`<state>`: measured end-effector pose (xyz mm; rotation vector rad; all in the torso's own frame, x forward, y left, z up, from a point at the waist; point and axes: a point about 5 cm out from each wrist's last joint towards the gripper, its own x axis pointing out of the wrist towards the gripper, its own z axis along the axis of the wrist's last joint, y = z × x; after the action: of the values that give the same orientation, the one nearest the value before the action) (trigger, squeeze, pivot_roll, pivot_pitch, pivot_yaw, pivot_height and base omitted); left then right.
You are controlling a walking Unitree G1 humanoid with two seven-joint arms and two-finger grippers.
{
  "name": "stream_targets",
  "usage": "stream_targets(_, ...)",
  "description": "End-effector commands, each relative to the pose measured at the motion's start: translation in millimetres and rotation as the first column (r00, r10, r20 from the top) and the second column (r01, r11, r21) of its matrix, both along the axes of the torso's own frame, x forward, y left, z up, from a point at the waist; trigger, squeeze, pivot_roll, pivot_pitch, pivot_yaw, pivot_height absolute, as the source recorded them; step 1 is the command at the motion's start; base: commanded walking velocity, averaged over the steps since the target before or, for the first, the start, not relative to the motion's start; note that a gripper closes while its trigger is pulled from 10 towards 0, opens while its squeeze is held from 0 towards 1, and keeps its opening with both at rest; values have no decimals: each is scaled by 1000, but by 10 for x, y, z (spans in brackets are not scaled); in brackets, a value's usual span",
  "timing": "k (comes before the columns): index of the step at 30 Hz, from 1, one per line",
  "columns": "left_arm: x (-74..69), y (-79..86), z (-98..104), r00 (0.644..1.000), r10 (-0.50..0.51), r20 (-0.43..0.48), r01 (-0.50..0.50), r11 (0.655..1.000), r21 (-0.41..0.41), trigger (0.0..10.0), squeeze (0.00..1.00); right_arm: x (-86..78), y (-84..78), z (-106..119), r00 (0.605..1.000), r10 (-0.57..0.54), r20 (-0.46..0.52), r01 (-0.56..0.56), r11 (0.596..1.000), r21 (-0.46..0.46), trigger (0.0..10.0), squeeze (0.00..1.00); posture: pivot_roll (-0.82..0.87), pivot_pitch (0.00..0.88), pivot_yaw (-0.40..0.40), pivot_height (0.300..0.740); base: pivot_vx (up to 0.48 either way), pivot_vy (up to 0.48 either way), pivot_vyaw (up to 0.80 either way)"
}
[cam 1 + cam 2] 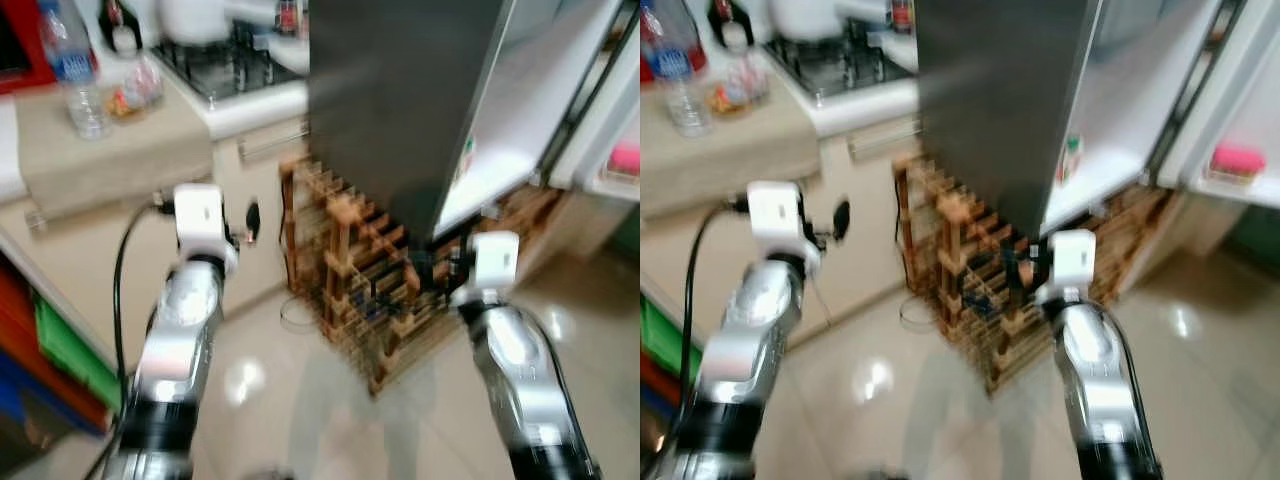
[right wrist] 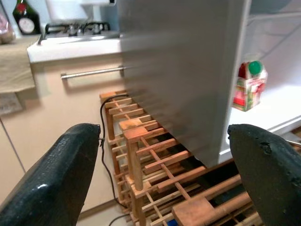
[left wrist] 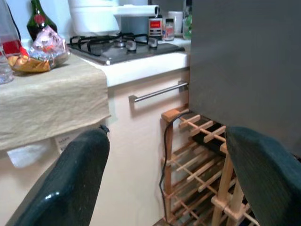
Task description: Restocking fridge
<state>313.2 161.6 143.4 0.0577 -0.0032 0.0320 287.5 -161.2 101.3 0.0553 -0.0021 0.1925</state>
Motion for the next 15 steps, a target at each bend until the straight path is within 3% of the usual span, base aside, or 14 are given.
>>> stream_targets(1, -3, 65, -38, 999, 45, -15, -44, 999, 15, 10000, 0, 44, 16, 29, 1000, -5, 20, 5, 1000, 5, 10000, 0, -43, 0, 14, 740, 428, 0, 0)
stream_targets(6, -1, 119, 20, 996, 88, 15, -89, 996, 33, 10000, 0, 157, 183, 138, 997, 45, 64, -46, 999, 21, 10000, 0, -17, 0, 2, 740, 436, 0, 0)
stream_targets(10, -4, 98, 18, 995, 101, 17, -101, 994, 28, 10000, 0, 182, 206, 122, 996, 61, 60, -62, 998, 13, 10000, 0, -3, 0, -4, 740, 440, 0, 0)
stream_targets(15, 20, 121, 38, 994, 111, 17, -111, 993, 41, 10000, 0, 164, 215, 67, 996, 71, 50, -72, 997, 5, 10000, 0, 3, 0, -3, 740, 0, 0, 0)
